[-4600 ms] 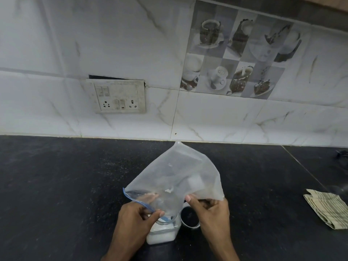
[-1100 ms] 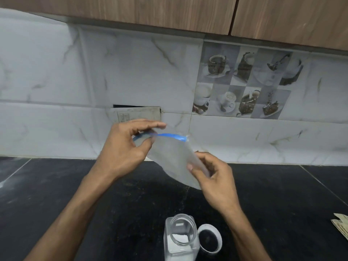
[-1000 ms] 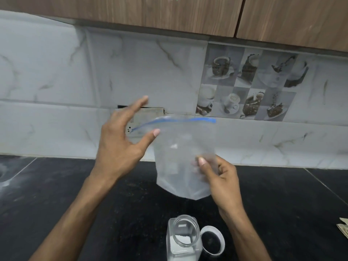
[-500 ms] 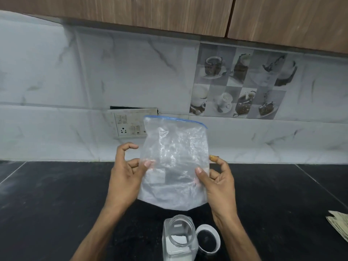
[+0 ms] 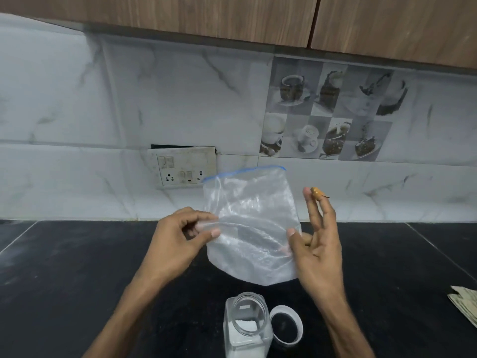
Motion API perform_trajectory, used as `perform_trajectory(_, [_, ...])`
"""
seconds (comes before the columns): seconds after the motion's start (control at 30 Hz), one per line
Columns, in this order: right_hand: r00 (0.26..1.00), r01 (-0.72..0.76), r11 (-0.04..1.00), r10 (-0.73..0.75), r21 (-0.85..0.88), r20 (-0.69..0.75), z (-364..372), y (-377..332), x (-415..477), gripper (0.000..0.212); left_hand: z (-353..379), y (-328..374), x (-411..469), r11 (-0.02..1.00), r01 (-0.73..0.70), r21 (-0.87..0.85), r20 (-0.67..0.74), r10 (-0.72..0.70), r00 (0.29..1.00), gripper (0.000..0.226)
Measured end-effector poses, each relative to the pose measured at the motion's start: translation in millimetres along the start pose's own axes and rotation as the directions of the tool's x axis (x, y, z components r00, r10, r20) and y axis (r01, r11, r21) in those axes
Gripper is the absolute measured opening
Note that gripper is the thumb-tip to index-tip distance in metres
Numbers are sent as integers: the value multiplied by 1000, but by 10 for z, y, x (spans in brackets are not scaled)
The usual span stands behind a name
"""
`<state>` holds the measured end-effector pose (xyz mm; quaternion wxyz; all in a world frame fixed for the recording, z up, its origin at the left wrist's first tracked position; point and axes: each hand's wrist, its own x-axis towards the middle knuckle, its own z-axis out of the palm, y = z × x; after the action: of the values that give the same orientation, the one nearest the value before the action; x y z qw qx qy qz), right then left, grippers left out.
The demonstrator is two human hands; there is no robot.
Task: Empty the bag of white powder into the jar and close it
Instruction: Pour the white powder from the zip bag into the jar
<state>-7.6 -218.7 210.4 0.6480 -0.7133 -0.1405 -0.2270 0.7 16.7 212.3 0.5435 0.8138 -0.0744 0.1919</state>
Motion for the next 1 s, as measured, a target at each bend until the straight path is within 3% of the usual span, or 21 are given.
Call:
perform_trajectory(0.07, [999, -36, 999, 35, -10, -16, -27, -16, 7, 75, -6, -9, 2, 999, -45, 1, -41, 45, 998, 10])
perform_trajectory(0.23, [981, -192, 981, 193, -22, 36, -55, -97, 11, 50, 15, -17, -2, 987, -146, -62, -78, 141, 987, 9])
perform_trajectory(0.3, [988, -139, 964, 152, -227, 38, -75, -95, 13, 49, 35, -26, -23, 982, -178, -61, -62, 174, 983, 16])
perform_trajectory(0.37, [995, -45, 882, 82, -469, 59, -119, -115, 34, 55, 46, -20, -33, 977, -211, -23, -42, 210, 977, 14])
perform_trajectory(0.43, [975, 63, 823, 70, -565, 210, -140, -186, 83, 70, 44, 14, -36, 967, -254, 14, -1, 255, 967, 13])
perform_trajectory(0.5, [900, 98, 824, 166, -557, 404, -69, -256, 131, 74, 51, 79, -15, 949, -313, 40, 91, 308, 947, 13])
perform_trajectory(0.53, [859, 103, 838, 197, -536, 473, 0, -272, 143, 64, 64, 122, -2, 939, -340, 44, 137, 332, 933, 13])
perform_trajectory(0.6, [861, 124, 853, 162, -507, 483, 123, -238, 154, 26, 104, 173, 7, 933, -355, 53, 113, 348, 931, 19])
perform_trajectory(0.67, [913, 27, 915, 141, -403, 382, 180, -182, 137, 7, 118, 175, -3, 960, -264, 96, -73, 271, 960, 44])
perform_trajectory(0.73, [924, -222, 965, 254, -141, 286, 191, -116, 95, 8, 104, 158, -69, 998, -20, -58, -193, 9, 981, 77])
perform_trajectory(0.8, [867, -449, 888, 405, 103, 289, 241, -40, 21, 17, 121, 116, -165, 898, 254, -360, -4, -274, 962, 98])
perform_trajectory(0.87, [836, -523, 830, 455, 195, 305, 332, 64, -56, 22, 176, 22, -245, 730, 444, -519, 285, -342, 896, 99])
perform_trajectory(0.9, [832, -533, 822, 466, 200, 302, 358, 116, -78, 22, 208, -15, -269, 689, 477, -546, 357, -324, 876, 89])
perform_trajectory(1.0, [808, -557, 809, 477, 186, 345, 288, 172, -86, 26, 241, -117, -313, 751, 442, -490, 281, -344, 896, 67])
